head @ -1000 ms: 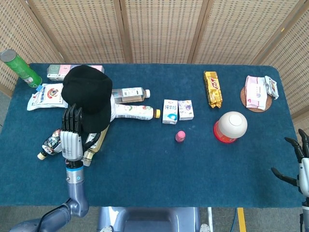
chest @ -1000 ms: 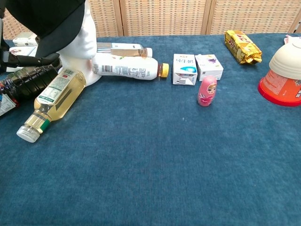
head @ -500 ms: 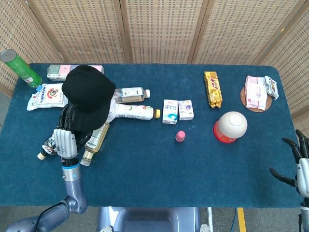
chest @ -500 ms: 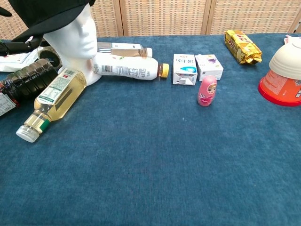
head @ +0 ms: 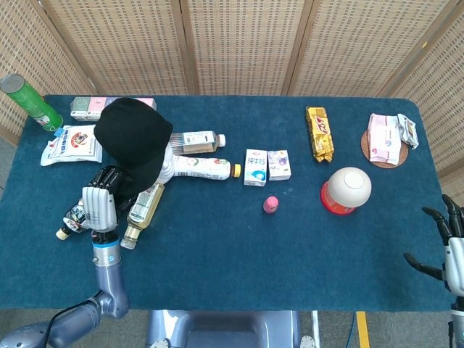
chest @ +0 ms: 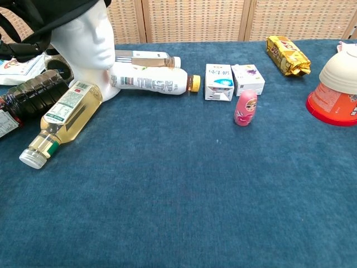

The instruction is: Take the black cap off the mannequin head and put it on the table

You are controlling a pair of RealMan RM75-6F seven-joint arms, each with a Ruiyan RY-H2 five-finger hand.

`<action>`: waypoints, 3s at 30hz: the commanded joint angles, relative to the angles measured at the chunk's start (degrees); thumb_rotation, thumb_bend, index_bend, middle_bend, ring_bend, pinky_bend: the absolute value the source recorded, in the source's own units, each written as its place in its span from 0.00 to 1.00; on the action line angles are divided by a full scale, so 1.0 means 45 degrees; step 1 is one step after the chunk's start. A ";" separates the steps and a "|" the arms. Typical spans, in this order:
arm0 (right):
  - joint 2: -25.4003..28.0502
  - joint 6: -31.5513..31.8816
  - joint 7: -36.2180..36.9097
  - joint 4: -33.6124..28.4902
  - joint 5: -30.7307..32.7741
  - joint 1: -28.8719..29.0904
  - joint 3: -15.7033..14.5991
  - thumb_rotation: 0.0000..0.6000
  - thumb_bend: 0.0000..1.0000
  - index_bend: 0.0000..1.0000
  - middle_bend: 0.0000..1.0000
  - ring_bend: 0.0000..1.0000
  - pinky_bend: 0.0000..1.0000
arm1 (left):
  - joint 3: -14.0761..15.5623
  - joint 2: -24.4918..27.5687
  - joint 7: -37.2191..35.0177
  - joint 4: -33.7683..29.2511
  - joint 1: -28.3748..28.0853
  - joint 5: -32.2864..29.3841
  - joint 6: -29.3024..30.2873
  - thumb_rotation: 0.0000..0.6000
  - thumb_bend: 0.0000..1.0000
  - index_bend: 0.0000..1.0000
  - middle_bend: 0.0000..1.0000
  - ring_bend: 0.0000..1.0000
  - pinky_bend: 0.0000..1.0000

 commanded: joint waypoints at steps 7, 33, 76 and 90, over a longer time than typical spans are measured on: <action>-0.0022 -0.0043 -0.0040 0.0017 -0.0019 0.0026 -0.0029 1.00 0.00 0.19 0.00 0.00 0.00 | -0.0077 0.0325 0.0086 -0.0458 -0.0067 -0.0047 0.0085 1.00 0.37 0.66 0.65 0.47 0.64; 0.0048 0.0008 0.0036 -0.0070 -0.0098 -0.0015 -0.0099 1.00 0.00 0.19 0.00 0.00 0.00 | -0.2504 0.4439 0.1144 -0.4179 -0.0010 -0.1103 0.0396 1.00 0.46 0.71 0.69 0.52 0.68; -0.0042 0.0040 -0.0333 -0.0174 -0.0138 -0.0019 -0.0171 1.00 0.00 0.19 0.00 0.00 0.00 | 0.2091 0.6351 0.4351 -0.4777 -0.2079 0.9791 -0.0561 1.00 0.45 0.72 0.70 0.52 0.68; 0.0153 -0.0169 0.0083 -0.0127 0.0175 0.0023 -0.0066 1.00 0.00 0.19 0.00 0.00 0.00 | 0.2496 0.2995 0.4389 -0.2178 -0.3194 0.8010 -0.2338 1.00 0.37 0.73 0.70 0.52 0.68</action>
